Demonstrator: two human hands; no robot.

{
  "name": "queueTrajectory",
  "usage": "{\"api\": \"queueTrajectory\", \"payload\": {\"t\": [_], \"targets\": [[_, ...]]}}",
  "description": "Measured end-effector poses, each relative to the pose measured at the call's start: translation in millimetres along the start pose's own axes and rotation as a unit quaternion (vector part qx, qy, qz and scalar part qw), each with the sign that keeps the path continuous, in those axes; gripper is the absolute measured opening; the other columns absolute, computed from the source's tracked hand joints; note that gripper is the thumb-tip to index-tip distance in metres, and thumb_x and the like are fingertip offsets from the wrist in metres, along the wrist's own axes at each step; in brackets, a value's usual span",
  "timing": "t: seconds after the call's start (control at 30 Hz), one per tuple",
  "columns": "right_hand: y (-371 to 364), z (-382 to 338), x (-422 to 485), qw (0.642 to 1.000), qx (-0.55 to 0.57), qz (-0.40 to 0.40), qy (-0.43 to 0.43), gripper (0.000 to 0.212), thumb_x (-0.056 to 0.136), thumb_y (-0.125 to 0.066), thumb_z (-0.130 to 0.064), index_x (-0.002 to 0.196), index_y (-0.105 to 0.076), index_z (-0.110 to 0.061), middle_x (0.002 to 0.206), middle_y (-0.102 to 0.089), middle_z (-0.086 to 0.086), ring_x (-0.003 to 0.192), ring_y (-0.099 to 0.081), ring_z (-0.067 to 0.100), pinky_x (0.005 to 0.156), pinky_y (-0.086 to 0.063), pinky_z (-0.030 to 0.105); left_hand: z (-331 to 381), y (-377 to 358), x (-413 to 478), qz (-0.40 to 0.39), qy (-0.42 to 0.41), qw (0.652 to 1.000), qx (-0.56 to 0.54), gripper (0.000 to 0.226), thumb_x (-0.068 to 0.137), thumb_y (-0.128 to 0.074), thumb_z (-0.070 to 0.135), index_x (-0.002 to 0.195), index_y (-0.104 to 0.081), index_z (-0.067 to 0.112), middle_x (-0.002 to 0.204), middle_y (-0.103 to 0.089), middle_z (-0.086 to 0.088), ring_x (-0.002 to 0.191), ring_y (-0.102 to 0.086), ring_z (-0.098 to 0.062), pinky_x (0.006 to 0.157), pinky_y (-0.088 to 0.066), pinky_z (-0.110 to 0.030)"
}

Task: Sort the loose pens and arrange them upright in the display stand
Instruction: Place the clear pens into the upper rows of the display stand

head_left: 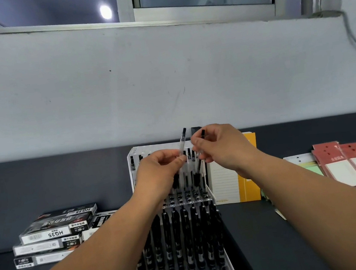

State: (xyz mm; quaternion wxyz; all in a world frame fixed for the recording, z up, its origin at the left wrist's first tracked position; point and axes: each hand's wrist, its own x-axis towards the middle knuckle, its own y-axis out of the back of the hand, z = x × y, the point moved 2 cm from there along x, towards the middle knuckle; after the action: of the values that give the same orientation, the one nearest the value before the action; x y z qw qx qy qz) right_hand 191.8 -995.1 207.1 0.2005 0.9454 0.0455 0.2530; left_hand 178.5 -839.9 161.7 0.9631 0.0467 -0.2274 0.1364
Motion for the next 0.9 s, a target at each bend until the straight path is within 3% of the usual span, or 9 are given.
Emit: {"api": "queueTrajectory", "payload": {"t": [0.17,0.3,0.37,0.5,0.67,0.83,0.9], "targets": [[-6.6,0.7,2.5,0.993,-0.108,-0.021,0.051,0.009,0.095,-0.058,-0.020,0.096,-0.067,-0.017,0.086,-0.072,0.001,0.064,-0.065,0.009,0.075,-0.057,0.031,-7.4,-2.5,1.0,0.021,0.000,0.998,0.052,0.014,0.082,-0.075,0.020,0.095,-0.071,0.017,0.085,-0.071,0.002,0.080,-0.066,-0.009,0.075,-0.054,-0.021],[-12.9,7.6,2.2,0.983,-0.166,-0.069,0.045,0.011,0.095,-0.056,-0.023,0.099,-0.066,-0.023,0.087,-0.072,0.000,0.076,-0.068,0.011,0.082,-0.056,0.035,-13.6,-6.6,1.9,0.009,-0.004,0.993,0.114,0.012,0.081,-0.075,0.025,0.090,-0.071,0.019,0.081,-0.070,0.005,0.072,-0.064,-0.006,0.061,-0.047,-0.015],[-15.1,11.5,1.0,0.968,-0.227,-0.093,0.046,0.018,0.095,-0.055,-0.027,0.109,-0.066,-0.023,0.097,-0.071,0.000,0.089,-0.066,0.014,0.087,-0.052,0.034,-17.2,-7.6,2.7,-0.007,-0.001,0.986,0.167,0.012,0.081,-0.076,0.027,0.088,-0.071,0.019,0.080,-0.070,0.006,0.069,-0.063,-0.005,0.058,-0.044,-0.015],[-21.0,16.3,-4.6,0.948,-0.304,-0.055,0.077,0.033,0.095,-0.056,-0.029,0.127,-0.060,-0.022,0.118,-0.063,-0.002,0.096,-0.056,0.011,0.083,-0.039,0.020,-22.0,-8.0,3.6,-0.051,0.016,0.959,0.279,0.011,0.080,-0.076,0.027,0.084,-0.072,0.017,0.076,-0.069,0.007,0.062,-0.059,-0.003,0.054,-0.041,-0.014],[-23.1,18.9,-7.1,0.952,-0.288,0.023,0.100,0.038,0.090,-0.065,-0.025,0.127,-0.058,-0.026,0.110,-0.068,-0.004,0.099,-0.062,0.012,0.089,-0.043,0.021,-16.5,-8.9,5.1,-0.064,0.001,0.935,0.349,0.012,0.082,-0.074,0.031,0.077,-0.067,0.023,0.070,-0.061,0.012,0.062,-0.054,0.002,0.052,-0.036,-0.010],[-23.7,16.3,0.4,0.938,-0.331,0.003,0.098,0.035,0.091,-0.062,-0.025,0.126,-0.059,-0.025,0.112,-0.068,-0.002,0.106,-0.060,0.016,0.090,-0.043,0.024,-17.7,-8.3,4.7,-0.070,-0.015,0.928,0.366,0.009,0.082,-0.074,0.029,0.082,-0.070,0.021,0.072,-0.061,0.013,0.067,-0.057,0.000,0.065,-0.043,-0.015],[-24.9,11.9,6.6,0.924,-0.370,-0.013,0.095,0.031,0.091,-0.061,-0.021,0.122,-0.062,-0.021,0.112,-0.067,0.000,0.105,-0.059,0.018,0.088,-0.044,0.026,-17.1,-8.6,5.0,-0.072,-0.018,0.927,0.368,0.008,0.082,-0.074,0.028,0.082,-0.071,0.021,0.072,-0.062,0.012,0.066,-0.057,0.000,0.064,-0.044,-0.015]]}}
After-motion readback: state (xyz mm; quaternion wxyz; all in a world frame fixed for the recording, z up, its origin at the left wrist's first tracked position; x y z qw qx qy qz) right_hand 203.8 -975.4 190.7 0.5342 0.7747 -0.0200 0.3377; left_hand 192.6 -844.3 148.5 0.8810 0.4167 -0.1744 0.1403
